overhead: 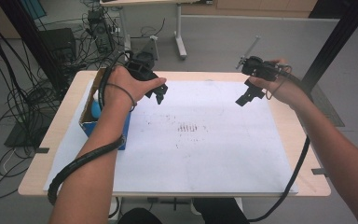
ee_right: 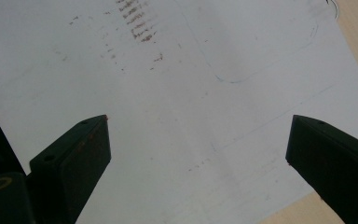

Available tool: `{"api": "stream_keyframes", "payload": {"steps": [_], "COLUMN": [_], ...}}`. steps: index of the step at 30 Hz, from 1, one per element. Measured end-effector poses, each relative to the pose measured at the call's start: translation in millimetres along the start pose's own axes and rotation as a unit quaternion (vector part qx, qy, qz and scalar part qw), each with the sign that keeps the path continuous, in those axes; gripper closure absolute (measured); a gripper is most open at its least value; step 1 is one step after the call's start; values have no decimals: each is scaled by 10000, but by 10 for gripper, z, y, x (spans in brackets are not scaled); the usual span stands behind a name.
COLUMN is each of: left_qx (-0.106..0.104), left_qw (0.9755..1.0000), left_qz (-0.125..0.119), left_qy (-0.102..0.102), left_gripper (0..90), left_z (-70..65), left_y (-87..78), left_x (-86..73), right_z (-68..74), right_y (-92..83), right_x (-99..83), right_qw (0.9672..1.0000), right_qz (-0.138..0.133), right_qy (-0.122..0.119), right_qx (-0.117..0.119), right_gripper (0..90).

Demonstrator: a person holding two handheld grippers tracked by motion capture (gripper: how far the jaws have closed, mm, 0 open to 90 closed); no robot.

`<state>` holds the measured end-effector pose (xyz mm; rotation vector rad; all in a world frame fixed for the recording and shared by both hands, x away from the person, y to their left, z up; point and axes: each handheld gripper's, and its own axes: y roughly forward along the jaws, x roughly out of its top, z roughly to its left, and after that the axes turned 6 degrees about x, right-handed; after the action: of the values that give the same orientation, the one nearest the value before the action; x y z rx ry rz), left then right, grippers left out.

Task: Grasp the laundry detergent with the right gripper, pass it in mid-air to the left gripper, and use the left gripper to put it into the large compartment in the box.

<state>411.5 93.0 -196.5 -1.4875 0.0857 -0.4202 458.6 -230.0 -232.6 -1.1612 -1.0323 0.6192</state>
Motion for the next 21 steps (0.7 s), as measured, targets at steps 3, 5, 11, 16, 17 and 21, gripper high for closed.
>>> {"api": "stream_keyframes", "payload": {"steps": [3,5,11,16,17,21], "left_qx": [23,30,56,75,83,101], "left_qw": [10000,10000,10000,10000,10000,9999], "left_qz": [-11,7,-1,12,18,30], "left_qy": [-17,5,9,33,27,58], "left_gripper": [105,105,105,105,105,105], "left_z": [9,18,7,-17,-19,-30], "left_y": [3,0,-1,4,6,16], "left_x": [-8,-12,-19,-31,-32,-39], "right_z": [3,9,33,58,60,76], "right_y": [8,4,4,-13,-14,-12], "right_x": [8,9,5,-2,-3,-12], "right_qw": [10000,10000,10000,10000,10000,10000], "right_qz": [13,22,29,20,16,20], "right_qy": [-12,-8,-14,-46,-46,-57], "right_qx": [-11,-11,-2,-13,-21,-23], "right_gripper": [63,63,63,63,63,63]}}
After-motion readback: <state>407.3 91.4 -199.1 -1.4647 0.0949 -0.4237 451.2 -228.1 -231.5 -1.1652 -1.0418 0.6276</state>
